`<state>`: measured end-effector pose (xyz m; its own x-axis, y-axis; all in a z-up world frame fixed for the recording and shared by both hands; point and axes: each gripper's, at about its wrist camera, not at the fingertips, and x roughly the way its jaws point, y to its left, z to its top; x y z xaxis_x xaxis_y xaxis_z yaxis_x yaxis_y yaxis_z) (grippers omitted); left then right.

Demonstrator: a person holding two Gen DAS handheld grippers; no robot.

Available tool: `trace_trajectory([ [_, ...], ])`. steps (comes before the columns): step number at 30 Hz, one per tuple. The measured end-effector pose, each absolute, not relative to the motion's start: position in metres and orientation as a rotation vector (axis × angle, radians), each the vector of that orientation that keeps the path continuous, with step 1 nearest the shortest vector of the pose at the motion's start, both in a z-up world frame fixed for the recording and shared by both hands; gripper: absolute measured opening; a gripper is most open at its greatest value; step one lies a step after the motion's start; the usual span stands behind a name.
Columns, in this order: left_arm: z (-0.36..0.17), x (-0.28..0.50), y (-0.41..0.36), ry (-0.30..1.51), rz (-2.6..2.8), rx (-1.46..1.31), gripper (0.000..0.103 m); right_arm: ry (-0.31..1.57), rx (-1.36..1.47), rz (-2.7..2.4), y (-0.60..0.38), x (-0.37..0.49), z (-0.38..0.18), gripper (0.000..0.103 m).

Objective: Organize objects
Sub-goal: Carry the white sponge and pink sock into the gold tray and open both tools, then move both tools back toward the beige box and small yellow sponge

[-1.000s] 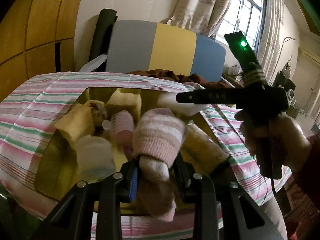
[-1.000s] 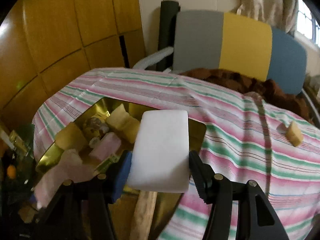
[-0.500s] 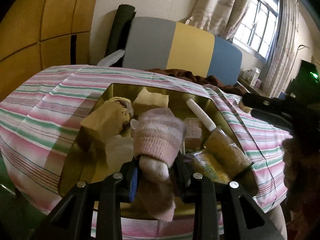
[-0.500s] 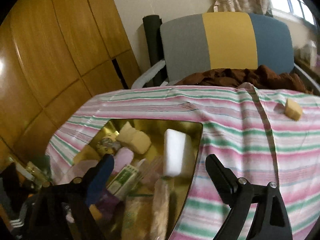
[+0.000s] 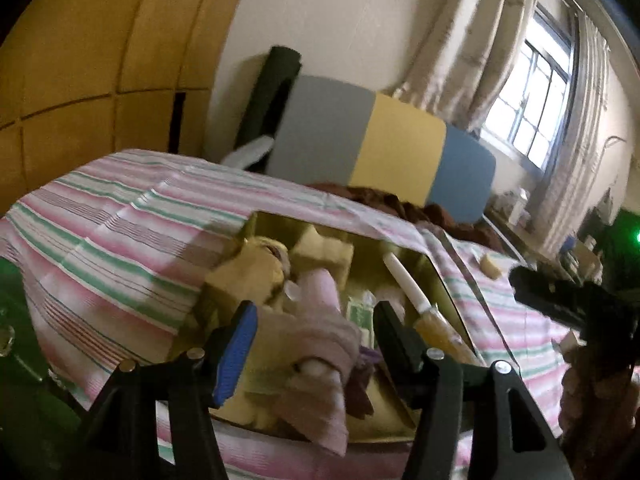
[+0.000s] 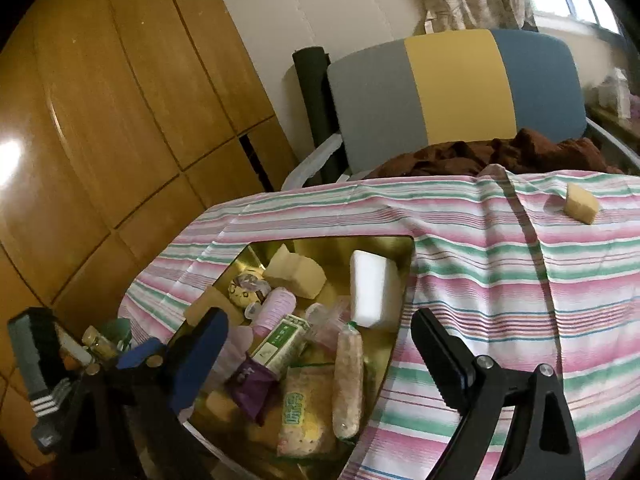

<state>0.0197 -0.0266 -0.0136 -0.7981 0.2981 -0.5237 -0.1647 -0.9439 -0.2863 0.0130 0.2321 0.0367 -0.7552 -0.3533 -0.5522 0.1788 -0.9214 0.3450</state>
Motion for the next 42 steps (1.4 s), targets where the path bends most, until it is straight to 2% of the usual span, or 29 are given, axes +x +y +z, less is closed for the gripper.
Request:
trace_trajectory([
  [4, -0.018, 0.004, -0.017, -0.180, 2.816, -0.942, 0.061, -0.390, 0.931, -2.677, 0.236, 0.018, 0.035, 0.093],
  [9, -0.041, -0.023, 0.008, 0.045, 2.740, -1.153, 0.054, -0.385, 0.940, -2.672, 0.236, 0.022, 0.033, 0.093],
  [13, -0.043, -0.012, 0.030, 0.133, 2.641, -1.110, 0.049, -0.363, 0.931, -2.680, 0.237, 0.027, 0.035, 0.093],
  [16, -0.039, 0.000, 0.044, 0.324, 2.686, -1.035, 0.048, -0.383, 0.932, -2.684, 0.241, 0.028, 0.035, 0.093],
  [17, -0.037, 0.002, 0.041, 0.315, 2.708, -1.016, 0.048, -0.394, 0.935, -2.680, 0.244, 0.028, 0.035, 0.093],
  [23, -0.016, -0.012, -0.027, -0.104, 2.908, -1.068, 0.050, -0.391, 0.937, -2.701, 0.256, 0.033, 0.032, 0.093],
  [25, -0.012, -0.010, -0.045, -0.252, 2.924, -1.067, 0.054, -0.398, 0.940, -2.707, 0.261, 0.034, 0.031, 0.093],
  [27, -0.008, -0.008, -0.049, -0.310, 2.924, -1.053, 0.054, -0.410, 0.944, -2.715, 0.267, 0.036, 0.029, 0.093],
  [32, -0.003, 0.003, -0.029, -0.304, 2.861, -1.005, 0.055, -0.429, 0.959, -2.739, 0.285, 0.042, 0.023, 0.093],
  [36, 0.003, 0.007, 0.005, -0.267, 2.754, -0.964, 0.061, -0.424, 1.000, -2.770, 0.302, 0.047, 0.014, 0.093],
  [42, 0.009, 0.016, 0.067, -0.168, 2.593, -0.934, 0.062, -0.459, 1.047, -2.834, 0.337, 0.058, 0.001, 0.093],
])
